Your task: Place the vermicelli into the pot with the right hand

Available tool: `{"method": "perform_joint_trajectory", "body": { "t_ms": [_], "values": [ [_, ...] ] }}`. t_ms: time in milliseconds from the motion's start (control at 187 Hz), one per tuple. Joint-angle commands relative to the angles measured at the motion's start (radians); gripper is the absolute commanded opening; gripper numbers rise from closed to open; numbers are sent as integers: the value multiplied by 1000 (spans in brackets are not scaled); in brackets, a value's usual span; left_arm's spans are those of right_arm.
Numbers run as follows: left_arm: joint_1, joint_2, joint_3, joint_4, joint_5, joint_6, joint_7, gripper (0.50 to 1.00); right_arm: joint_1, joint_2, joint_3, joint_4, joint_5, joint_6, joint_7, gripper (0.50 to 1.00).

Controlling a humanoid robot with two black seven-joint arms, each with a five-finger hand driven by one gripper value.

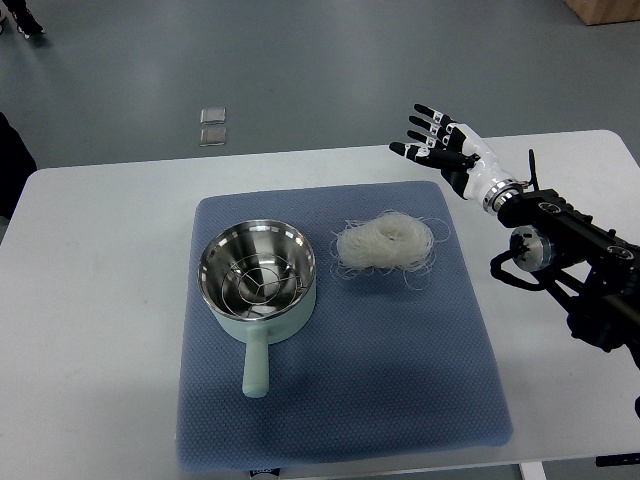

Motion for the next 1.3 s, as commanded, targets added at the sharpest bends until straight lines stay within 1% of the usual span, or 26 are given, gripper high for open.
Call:
{"method": "perform_joint_trajectory", "body": {
  "t_ms": [0, 203, 519, 668, 824, 1096, 1198, 1294],
  "values": [
    [0, 0, 0, 1, -1, 2, -1, 1000, 3, -4, -3, 1, 0, 1, 0, 924],
    [0, 0, 0, 1, -1, 2, -1, 1000, 9, -7, -20, 5, -2, 4, 0, 924],
    [0, 0, 0, 0, -1, 2, -1, 1000, 12, -19, -21, 6, -5, 55, 2, 923],
    [0, 0, 0, 0, -1, 2, -1, 1000, 16, -36, -23, 8, -32, 64, 2, 921],
    [0, 0, 0, 0, -1, 2, -1, 1000, 16, -58, -23, 18, -154, 113, 2, 921],
    [0, 0, 0, 0, -1, 2, 0, 1000, 29, -111, -38, 71, -537, 228, 3, 924],
    [0, 0, 1, 0, -1, 2, 0, 1000, 67, -142, -109, 100, -660, 274, 3, 921],
    [0, 0, 1, 1, -1, 2, -1, 1000, 112, -168, -181, 130, -727, 280, 3, 924]
  ]
}}
